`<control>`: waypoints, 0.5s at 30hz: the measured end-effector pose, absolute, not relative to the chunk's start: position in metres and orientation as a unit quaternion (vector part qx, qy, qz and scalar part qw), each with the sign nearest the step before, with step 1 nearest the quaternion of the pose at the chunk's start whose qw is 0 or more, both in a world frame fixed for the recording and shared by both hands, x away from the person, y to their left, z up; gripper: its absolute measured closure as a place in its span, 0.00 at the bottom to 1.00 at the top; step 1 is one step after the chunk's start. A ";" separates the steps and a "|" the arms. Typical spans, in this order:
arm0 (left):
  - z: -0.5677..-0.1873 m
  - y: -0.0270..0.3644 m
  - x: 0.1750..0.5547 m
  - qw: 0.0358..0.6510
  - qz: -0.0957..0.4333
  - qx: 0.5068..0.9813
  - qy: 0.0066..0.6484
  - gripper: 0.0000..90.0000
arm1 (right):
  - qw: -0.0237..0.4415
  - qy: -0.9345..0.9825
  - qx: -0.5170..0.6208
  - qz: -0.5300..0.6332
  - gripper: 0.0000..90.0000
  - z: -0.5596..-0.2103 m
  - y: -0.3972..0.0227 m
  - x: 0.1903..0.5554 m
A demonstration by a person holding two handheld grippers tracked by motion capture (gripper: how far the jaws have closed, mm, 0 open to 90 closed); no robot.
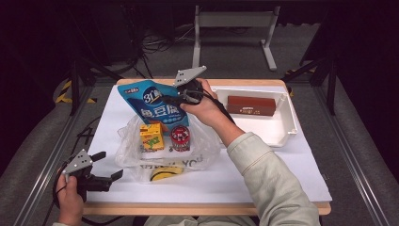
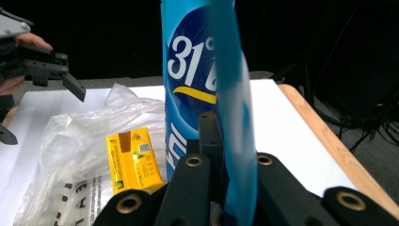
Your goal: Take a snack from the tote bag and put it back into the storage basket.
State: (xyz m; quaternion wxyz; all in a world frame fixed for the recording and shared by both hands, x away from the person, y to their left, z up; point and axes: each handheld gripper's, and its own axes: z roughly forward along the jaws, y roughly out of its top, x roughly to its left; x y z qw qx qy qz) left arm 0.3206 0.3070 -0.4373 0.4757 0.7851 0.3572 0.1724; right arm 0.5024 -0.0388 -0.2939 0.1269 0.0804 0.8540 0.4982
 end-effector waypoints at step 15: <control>-0.438 0.306 0.321 0.473 0.171 0.787 0.357 0.02 | 0.141 0.837 0.076 0.524 1.00 -0.264 -0.047 0.495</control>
